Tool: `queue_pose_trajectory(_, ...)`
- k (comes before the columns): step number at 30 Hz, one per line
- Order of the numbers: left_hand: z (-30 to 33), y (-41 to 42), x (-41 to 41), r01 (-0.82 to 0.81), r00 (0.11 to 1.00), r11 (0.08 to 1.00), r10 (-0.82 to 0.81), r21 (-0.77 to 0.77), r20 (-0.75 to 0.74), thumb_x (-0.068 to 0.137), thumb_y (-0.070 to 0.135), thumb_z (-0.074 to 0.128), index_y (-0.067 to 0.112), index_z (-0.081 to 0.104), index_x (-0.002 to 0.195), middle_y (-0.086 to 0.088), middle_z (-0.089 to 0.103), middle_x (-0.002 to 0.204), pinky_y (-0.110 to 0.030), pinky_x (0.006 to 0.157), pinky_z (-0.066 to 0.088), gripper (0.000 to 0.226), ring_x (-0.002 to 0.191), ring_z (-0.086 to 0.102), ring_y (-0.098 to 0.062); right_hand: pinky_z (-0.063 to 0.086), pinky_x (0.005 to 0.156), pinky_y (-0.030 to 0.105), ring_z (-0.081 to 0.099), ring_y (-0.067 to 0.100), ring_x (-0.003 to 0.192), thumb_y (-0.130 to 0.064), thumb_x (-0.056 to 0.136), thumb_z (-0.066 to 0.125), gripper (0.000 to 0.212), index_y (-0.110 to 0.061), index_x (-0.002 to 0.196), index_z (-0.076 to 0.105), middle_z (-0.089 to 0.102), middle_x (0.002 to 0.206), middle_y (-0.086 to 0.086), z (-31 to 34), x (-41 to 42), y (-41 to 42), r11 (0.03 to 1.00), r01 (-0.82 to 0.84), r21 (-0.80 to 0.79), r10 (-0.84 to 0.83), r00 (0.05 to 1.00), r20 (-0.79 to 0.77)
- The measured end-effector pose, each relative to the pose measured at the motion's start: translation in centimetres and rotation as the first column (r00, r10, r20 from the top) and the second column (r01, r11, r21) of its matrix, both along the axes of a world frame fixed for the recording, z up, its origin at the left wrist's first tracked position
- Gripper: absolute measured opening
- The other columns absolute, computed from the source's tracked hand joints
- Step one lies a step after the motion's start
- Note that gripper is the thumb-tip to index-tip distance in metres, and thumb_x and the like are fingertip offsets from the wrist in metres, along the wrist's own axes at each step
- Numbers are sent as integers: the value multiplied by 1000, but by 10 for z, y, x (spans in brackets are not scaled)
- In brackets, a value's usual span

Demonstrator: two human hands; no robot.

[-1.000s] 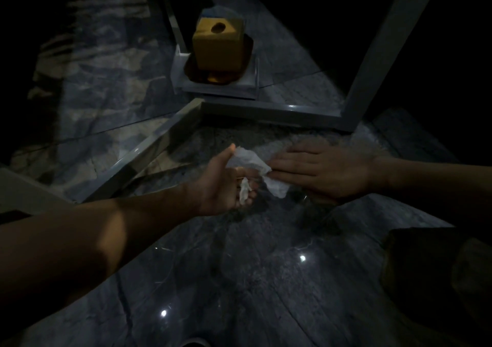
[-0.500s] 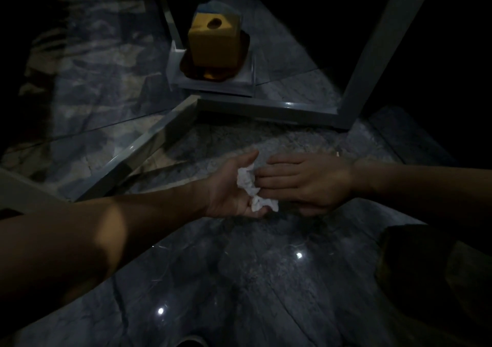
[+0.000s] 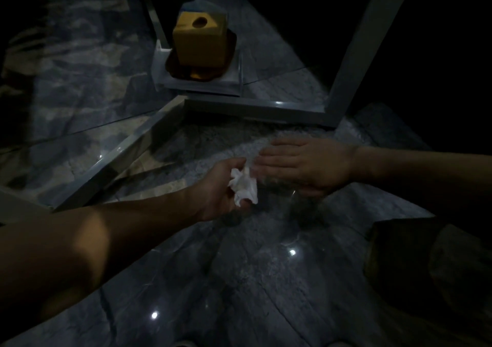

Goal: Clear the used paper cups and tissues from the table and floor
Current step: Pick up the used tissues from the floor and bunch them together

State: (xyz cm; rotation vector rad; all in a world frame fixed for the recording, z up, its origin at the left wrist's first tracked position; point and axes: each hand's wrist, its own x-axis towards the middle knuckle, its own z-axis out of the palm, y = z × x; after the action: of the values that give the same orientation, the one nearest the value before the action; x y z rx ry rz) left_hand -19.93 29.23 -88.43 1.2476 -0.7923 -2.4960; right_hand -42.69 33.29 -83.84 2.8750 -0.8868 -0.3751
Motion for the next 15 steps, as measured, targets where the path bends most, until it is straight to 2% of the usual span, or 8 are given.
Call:
queue_pose_trajectory(3, -7, -3, 0, -58, 998, 998, 58, -28, -9, 98, 35, 39, 7, 63, 59, -7, 55, 54, -21, 36, 42, 54, 39, 53, -20, 29, 116, 44, 35, 29, 142, -31, 90, 47, 67, -8, 150, 26, 33, 155, 16, 6, -31, -7, 977, 213, 9, -212, 976, -53)
queue_pose_trajectory(6, -10, -4, -3, -65, 996, 995, 60, -75, -66, 86, 33, 45, 6, 52, 45, -9, 46, 43, -20, 34, 35, 50, 31, 43, -23, 28, 115, 39, 27, 24, 144, -33, 93, 40, 69, -14, 153, 14, 21, 160, 9, 5, -59, -9, 903, 430, 19, -411, 874, -258)
queue_pose_trajectory(8, -10, -4, -5, -55, 997, 996, 50, -76, -65, 77, 36, 48, 5, 45, 51, -10, 44, 45, -21, 36, 33, 41, 31, 43, -23, 27, 114, 35, 25, 22, 144, -35, 95, 39, 67, -17, 153, 10, 17, 162, 5, 1, -70, -8, 848, 527, 51, -476, 802, -360)
queue_pose_trajectory(11, -10, -2, -9, -43, 999, 998, 42, -48, -27, 81, 38, 48, 11, 41, 66, -8, 43, 51, -23, 37, 36, 32, 38, 44, -21, 29, 112, 33, 22, 20, 146, -36, 96, 39, 66, -21, 153, 11, 14, 163, 2, -7, -75, -7, 789, 605, 107, -507, 739, -443)
queue_pose_trajectory(15, -10, 0, -14, -54, 998, 999, 54, -2, 12, 94, 40, 40, 13, 41, 69, -8, 33, 66, -23, 40, 37, 37, 50, 39, -21, 36, 111, 38, 35, 24, 140, -41, 91, 46, 63, -26, 150, 27, 32, 155, 3, -18, -70, -8, 737, 646, 200, -504, 722, -474)
